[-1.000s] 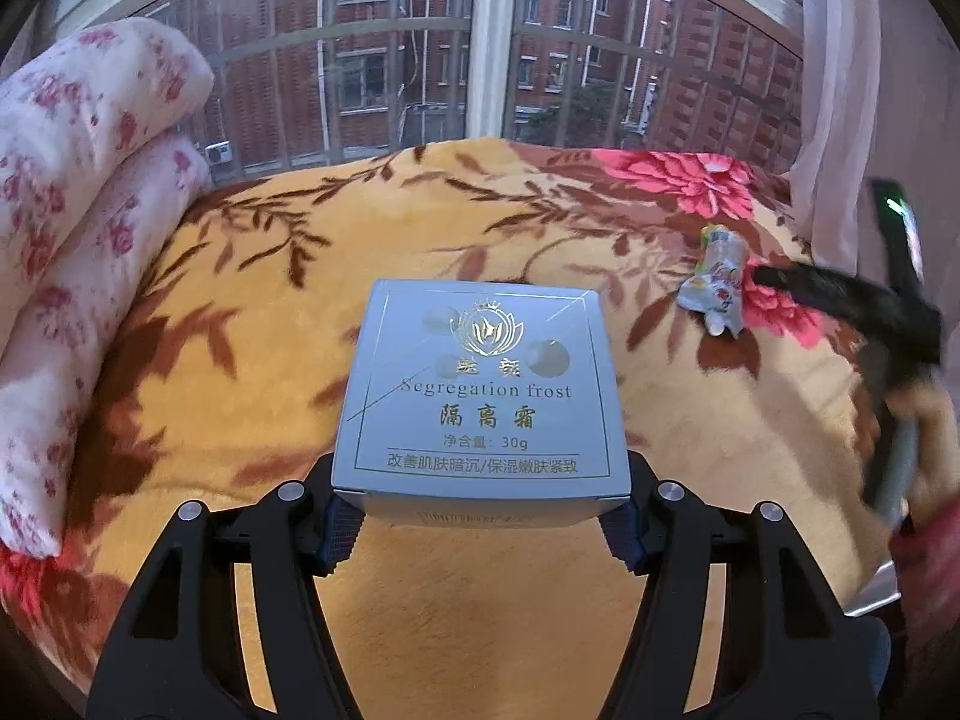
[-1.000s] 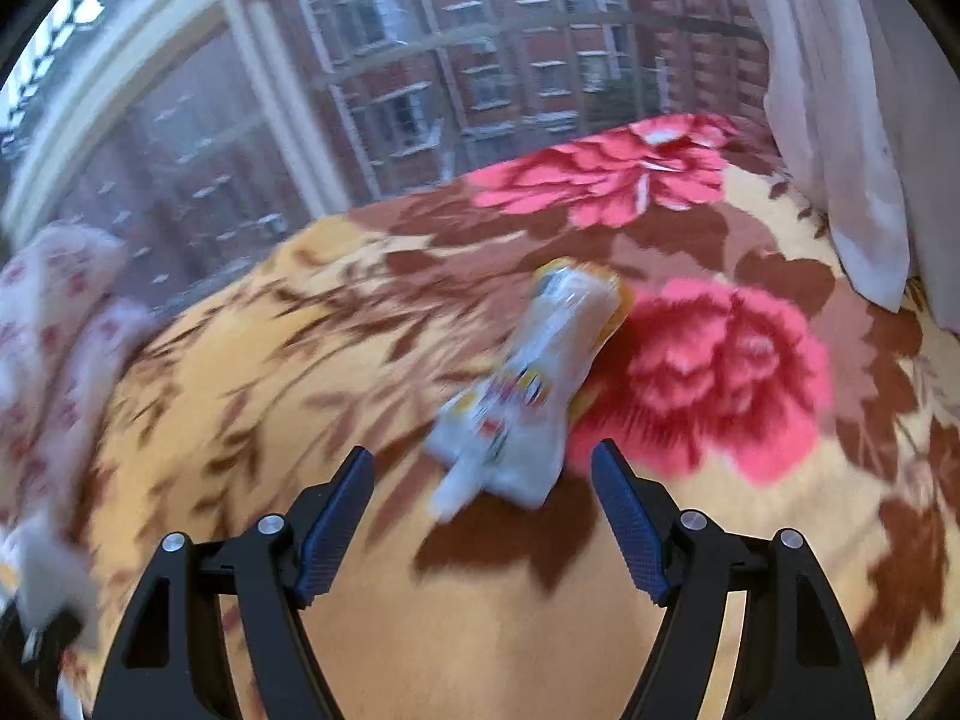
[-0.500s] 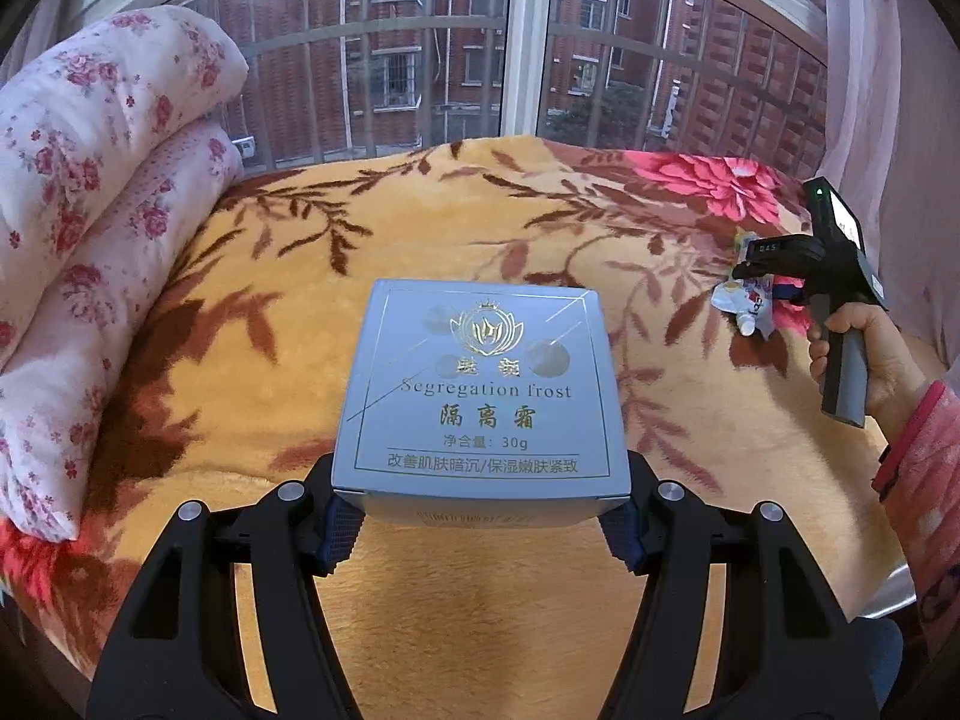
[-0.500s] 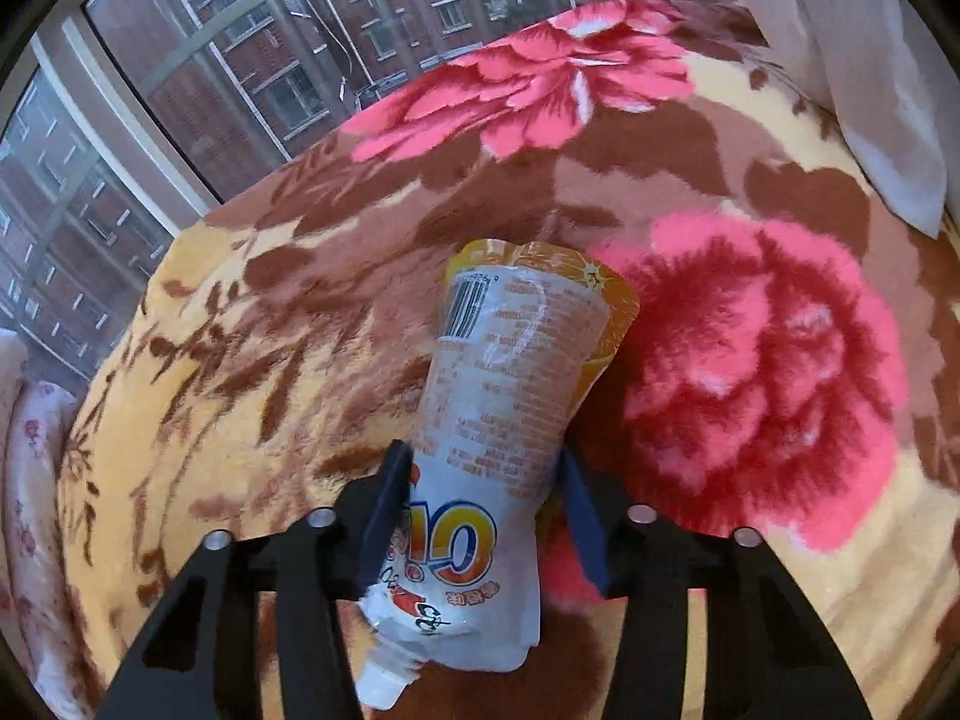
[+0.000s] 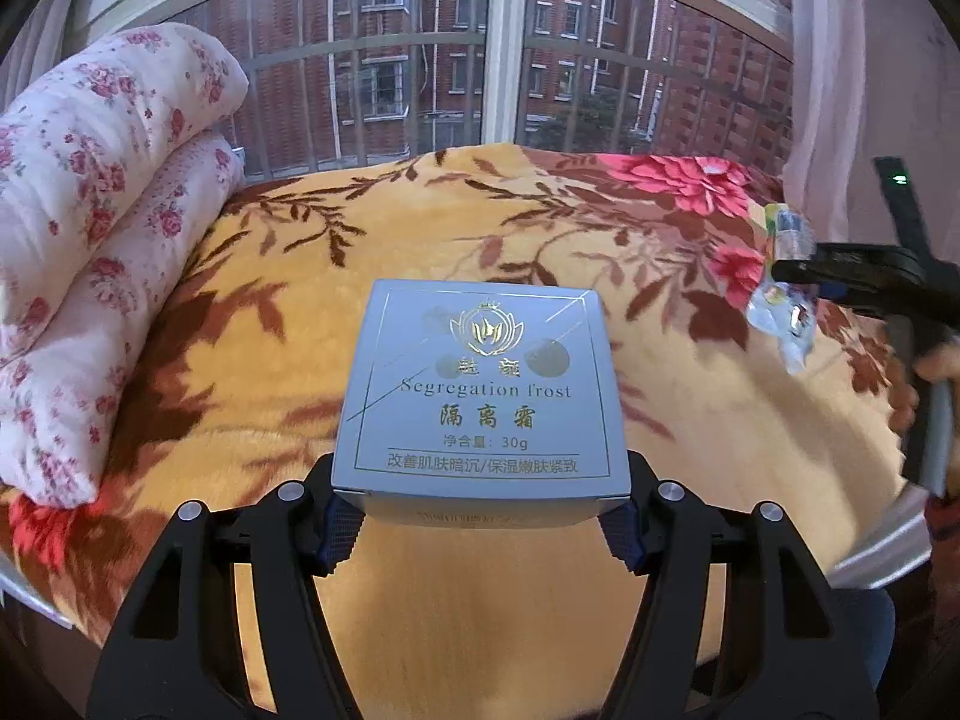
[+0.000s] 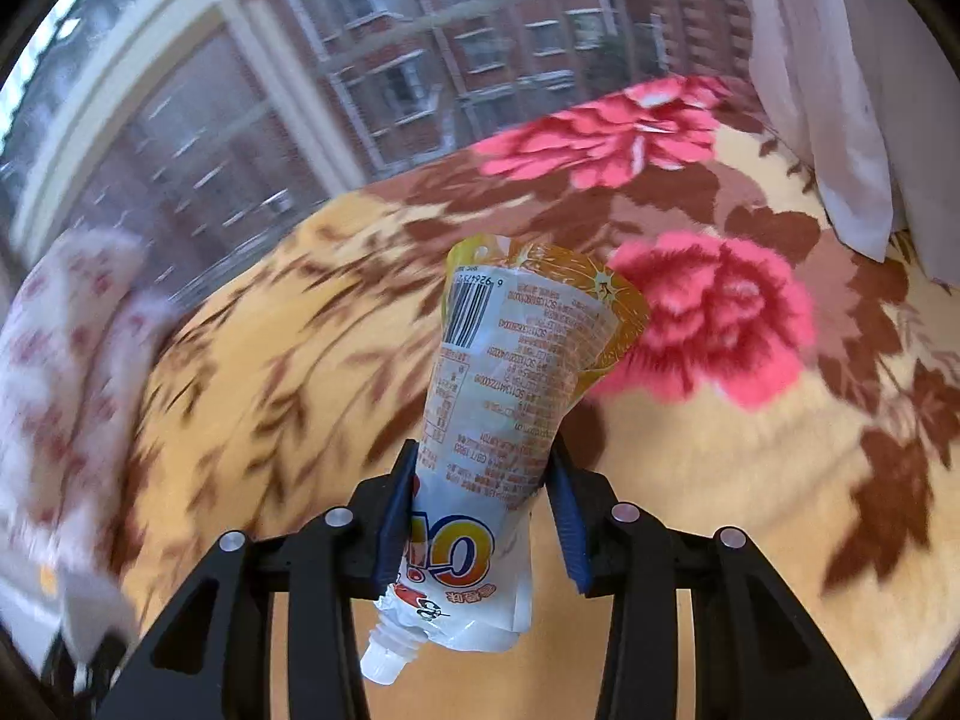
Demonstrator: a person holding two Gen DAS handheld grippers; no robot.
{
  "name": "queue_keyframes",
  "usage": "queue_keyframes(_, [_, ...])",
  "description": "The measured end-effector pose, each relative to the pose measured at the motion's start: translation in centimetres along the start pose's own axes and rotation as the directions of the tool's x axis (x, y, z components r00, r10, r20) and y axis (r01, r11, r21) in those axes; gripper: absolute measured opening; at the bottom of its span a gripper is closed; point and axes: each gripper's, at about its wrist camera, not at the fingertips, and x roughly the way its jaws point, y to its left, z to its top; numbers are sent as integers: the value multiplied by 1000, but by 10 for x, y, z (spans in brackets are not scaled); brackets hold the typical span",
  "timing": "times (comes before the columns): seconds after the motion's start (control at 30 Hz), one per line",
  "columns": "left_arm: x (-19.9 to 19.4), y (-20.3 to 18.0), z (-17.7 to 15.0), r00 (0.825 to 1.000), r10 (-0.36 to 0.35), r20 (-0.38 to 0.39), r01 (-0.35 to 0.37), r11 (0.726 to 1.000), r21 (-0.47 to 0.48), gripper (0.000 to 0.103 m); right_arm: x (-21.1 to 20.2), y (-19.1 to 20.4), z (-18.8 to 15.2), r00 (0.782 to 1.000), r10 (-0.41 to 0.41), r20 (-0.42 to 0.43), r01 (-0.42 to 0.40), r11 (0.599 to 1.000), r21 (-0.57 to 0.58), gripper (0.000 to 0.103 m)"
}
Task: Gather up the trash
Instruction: 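Carry cream box and pouch over the orange bin and open both grippers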
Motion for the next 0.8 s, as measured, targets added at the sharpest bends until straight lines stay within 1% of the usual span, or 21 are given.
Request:
queue_keyframes(0.03, [-3, -1, -3, 1000, -1, -2, 1, 1000, 3, 62, -13, 4, -17, 1000, 20, -10, -20, 1000, -24, 41])
queue_keyframes(0.1, [-11, -4, -15, 1000, -1, -10, 1, 1000, 13, 62, -26, 9, -38, 999, 40, -25, -41, 998, -47, 41])
queue_keyframes(0.13, [-15, -6, -21, 1000, 3, -14, -2, 1000, 21, 62, -37, 12, -56, 998, 54, -33, -56, 996, -67, 41])
queue_keyframes(0.2, [-22, -11, -33, 1000, 2, -22, -2, 999, 34, 62, -53, 19, -82, 997, 66, -44, -70, 993, -100, 41])
queue_keyframes(0.33, [-38, -18, -58, 999, -4, -35, 6, 999, 54, 62, -79, 28, -128, 992, 101, -70, -110, 983, -144, 41])
queue_keyframes(0.4, [-46, -22, -71, 999, -10, -39, 13, 998, 65, 62, -90, 34, -152, 987, 127, -97, -142, 975, -170, 41])
queue_keyframes(0.53, [-54, -29, -100, 997, -27, -73, 34, 995, 90, 62, -105, 41, -194, 978, 153, -145, -181, 962, -203, 41])
queue_keyframes(0.63, [-57, -36, -123, 993, -49, -111, 63, 991, 120, 62, -110, 45, -220, 975, 151, -165, -187, 955, -231, 41])
queue_keyframes(0.7, [-58, -40, -139, 988, -56, -141, 77, 987, 143, 62, -110, 45, -237, 969, 161, -186, -202, 951, -233, 41])
queue_keyframes(0.8, [-54, -45, -163, 977, -70, -201, 105, 980, 169, 62, -107, 46, -259, 964, 156, -214, -207, 948, -241, 41])
